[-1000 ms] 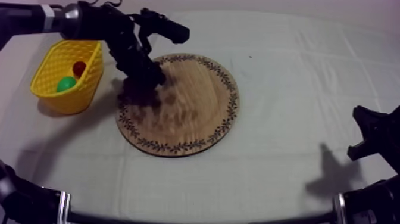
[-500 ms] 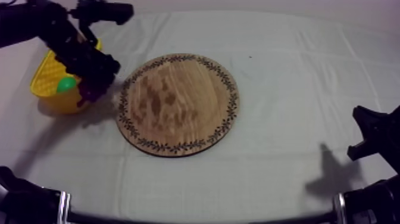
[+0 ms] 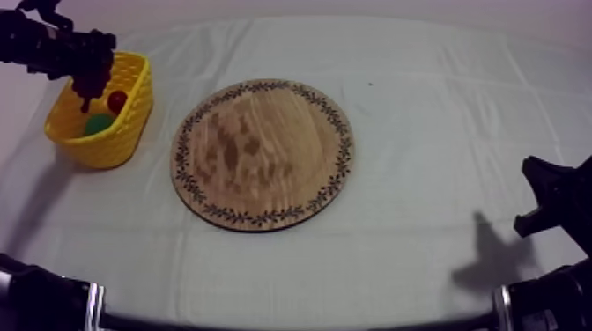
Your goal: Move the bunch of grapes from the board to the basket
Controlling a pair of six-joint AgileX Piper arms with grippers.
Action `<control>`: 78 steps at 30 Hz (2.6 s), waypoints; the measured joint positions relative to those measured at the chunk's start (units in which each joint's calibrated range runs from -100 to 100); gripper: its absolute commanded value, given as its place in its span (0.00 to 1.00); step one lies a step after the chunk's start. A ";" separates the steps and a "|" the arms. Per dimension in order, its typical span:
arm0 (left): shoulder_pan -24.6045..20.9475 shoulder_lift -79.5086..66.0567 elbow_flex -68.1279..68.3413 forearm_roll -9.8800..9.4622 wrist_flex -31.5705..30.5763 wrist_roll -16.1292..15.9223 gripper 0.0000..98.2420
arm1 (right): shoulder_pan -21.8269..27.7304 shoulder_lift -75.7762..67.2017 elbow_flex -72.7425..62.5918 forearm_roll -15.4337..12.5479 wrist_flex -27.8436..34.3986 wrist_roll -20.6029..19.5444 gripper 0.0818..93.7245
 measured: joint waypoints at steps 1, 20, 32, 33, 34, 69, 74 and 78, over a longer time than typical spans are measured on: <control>-0.49 0.69 -0.20 -0.01 -0.49 0.03 0.46 | 0.00 0.00 0.00 0.00 0.00 0.00 0.00; -2.95 9.44 -5.08 0.09 0.09 -0.88 0.87 | 0.00 0.00 0.00 0.00 0.00 0.00 0.00; -3.84 4.81 -4.81 0.17 -0.35 0.59 0.59 | 0.00 0.00 0.00 0.00 0.00 0.00 0.00; -4.03 4.19 -4.81 0.17 -0.63 0.83 0.53 | 0.00 0.00 0.00 0.00 0.00 0.00 0.00; -4.33 3.28 -4.65 0.17 -1.09 1.12 0.47 | 0.00 0.00 0.00 0.00 0.00 0.00 0.00; -5.43 -66.27 47.57 8.00 -9.99 -13.22 0.00 | 0.00 0.00 0.00 0.00 0.00 -0.06 0.00; -5.16 -75.85 55.87 8.25 -10.97 -14.27 0.00 | 0.00 0.00 0.00 0.00 0.00 -0.06 0.00; -5.16 -81.07 59.91 10.39 -11.30 -16.39 0.00 | 0.00 0.00 0.00 0.00 0.00 -0.02 0.00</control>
